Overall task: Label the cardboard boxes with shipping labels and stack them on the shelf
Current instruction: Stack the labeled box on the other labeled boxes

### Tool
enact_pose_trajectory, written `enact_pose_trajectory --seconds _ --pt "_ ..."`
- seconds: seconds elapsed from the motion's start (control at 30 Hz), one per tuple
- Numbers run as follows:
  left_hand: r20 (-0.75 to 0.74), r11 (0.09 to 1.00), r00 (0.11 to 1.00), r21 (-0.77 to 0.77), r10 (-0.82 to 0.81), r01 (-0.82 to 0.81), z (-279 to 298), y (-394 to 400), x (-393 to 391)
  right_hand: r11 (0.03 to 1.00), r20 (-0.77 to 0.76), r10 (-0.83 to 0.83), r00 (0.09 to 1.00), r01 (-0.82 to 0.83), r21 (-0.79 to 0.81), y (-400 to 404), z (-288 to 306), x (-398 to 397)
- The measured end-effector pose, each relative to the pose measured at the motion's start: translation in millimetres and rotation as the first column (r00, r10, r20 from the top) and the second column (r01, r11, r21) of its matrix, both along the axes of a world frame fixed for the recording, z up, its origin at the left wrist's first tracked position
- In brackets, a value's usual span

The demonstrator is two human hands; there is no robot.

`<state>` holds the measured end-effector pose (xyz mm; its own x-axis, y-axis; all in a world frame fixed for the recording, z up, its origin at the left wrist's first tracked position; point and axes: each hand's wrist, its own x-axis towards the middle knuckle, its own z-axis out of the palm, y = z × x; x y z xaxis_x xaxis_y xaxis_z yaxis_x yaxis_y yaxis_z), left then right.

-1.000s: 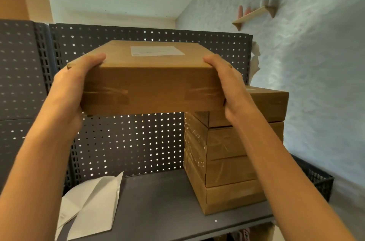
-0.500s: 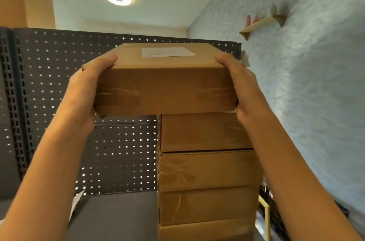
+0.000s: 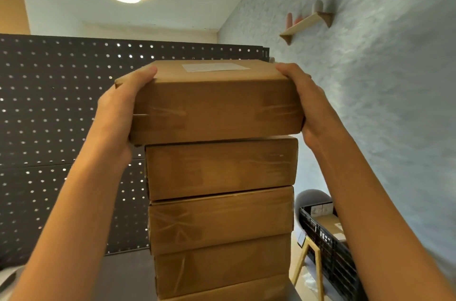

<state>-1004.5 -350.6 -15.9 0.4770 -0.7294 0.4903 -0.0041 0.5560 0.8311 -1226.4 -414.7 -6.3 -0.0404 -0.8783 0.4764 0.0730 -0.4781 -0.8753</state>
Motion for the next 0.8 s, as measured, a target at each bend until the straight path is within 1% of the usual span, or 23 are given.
enact_pose_trajectory --seconds 0.1,0.37,0.57,0.7,0.8 --pt "0.003 1.0 1.0 0.018 -0.004 0.004 -3 -6 -7 1.0 0.007 0.004 1.0 -0.004 0.027 -7 -3 -8" --pt "0.01 0.994 0.998 0.086 0.06 -0.06 -6 -14 -15 0.994 0.005 0.066 0.998 -0.066 0.092 -27 -16 -13" --pt "0.005 0.984 0.996 0.154 0.091 -0.091 -3 -17 -15 0.989 0.0 0.102 0.995 -0.101 0.112 -36 -18 -11" --pt "0.008 0.981 0.995 0.162 0.104 -0.103 -3 -19 -16 0.984 0.009 0.137 0.991 -0.137 0.118 -41 -18 -11" --pt "0.018 0.978 0.994 0.176 0.109 -0.11 -2 -20 -15 0.984 -0.012 0.138 0.99 -0.136 0.112 -44 -17 -10"
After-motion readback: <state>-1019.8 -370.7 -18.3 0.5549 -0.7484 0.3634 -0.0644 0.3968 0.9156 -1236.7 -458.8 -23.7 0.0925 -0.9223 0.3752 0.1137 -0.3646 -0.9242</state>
